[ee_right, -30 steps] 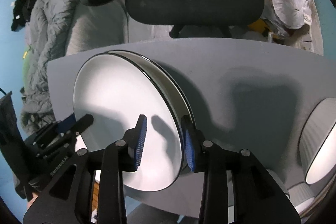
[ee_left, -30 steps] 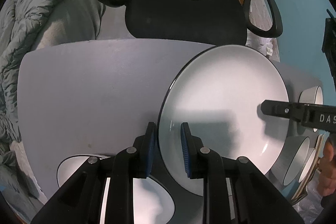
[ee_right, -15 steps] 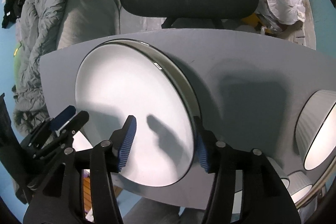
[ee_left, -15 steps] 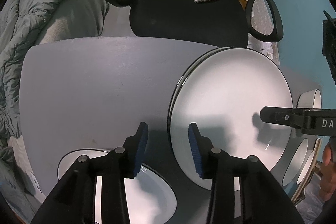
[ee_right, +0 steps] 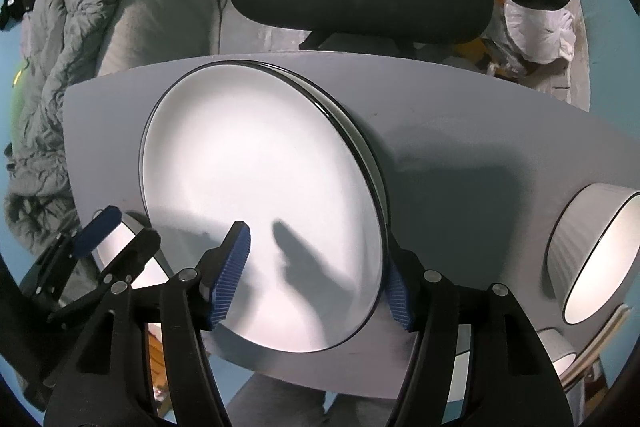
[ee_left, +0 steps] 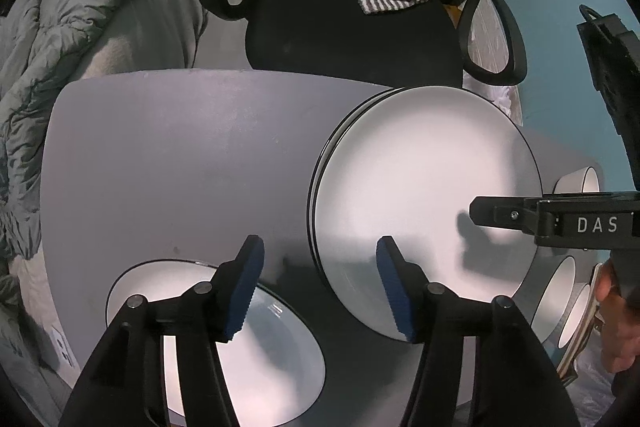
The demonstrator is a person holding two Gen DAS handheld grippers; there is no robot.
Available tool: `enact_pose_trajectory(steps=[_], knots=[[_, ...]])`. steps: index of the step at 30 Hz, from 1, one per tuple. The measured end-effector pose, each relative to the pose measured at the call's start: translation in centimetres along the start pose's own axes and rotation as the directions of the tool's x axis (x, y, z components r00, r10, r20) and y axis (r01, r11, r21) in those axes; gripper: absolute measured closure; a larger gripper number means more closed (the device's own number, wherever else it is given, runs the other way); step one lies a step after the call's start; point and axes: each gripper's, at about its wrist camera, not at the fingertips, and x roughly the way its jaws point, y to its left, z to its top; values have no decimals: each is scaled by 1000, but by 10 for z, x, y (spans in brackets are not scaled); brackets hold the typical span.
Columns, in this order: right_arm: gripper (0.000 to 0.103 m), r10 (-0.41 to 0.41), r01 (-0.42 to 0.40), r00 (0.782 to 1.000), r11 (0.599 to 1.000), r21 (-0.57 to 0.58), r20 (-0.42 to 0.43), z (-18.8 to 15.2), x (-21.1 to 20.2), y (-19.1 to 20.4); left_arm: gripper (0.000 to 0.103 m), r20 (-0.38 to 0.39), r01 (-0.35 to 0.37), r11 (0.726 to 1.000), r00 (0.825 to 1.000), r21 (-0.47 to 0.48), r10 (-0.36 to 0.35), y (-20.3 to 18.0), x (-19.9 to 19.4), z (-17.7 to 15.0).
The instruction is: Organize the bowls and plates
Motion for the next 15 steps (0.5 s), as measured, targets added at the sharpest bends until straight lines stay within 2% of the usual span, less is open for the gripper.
enact_pose_trajectory(steps=[2,5,6,8,9,12,15], knots=[[40,3,-3,1000,1000,4,1,-1,-1,-1,38,3,3,1000,1000,-8,-3,2,-1,-3],[40,5,-5,1000,1000,14,8,-3,-3,-2,38,3,7,1000,1000,-16,-7,5,-3,-6],[40,-1,1,1000,1000,13,14,-3,-4,-2,38,2,10,1000,1000,-18,-10,5,-4,-7],[31,-26,26,999,1000,9,27,-4,-6,0,38,4,12,1000,1000,-21,-12,7,-6,-9],[31,-59,60,997,998,-1,41,-5,-7,2,38,5,10,1000,1000,-24,-10,7,-7,-10],[30,-56,56,998,998,-15,43,-6,-7,8,38,10,8,1000,1000,-28,-8,8,-10,-14],[30,-85,87,995,996,-32,58,-7,-7,12,37,9,14,999,1000,-29,-13,11,-13,-17]])
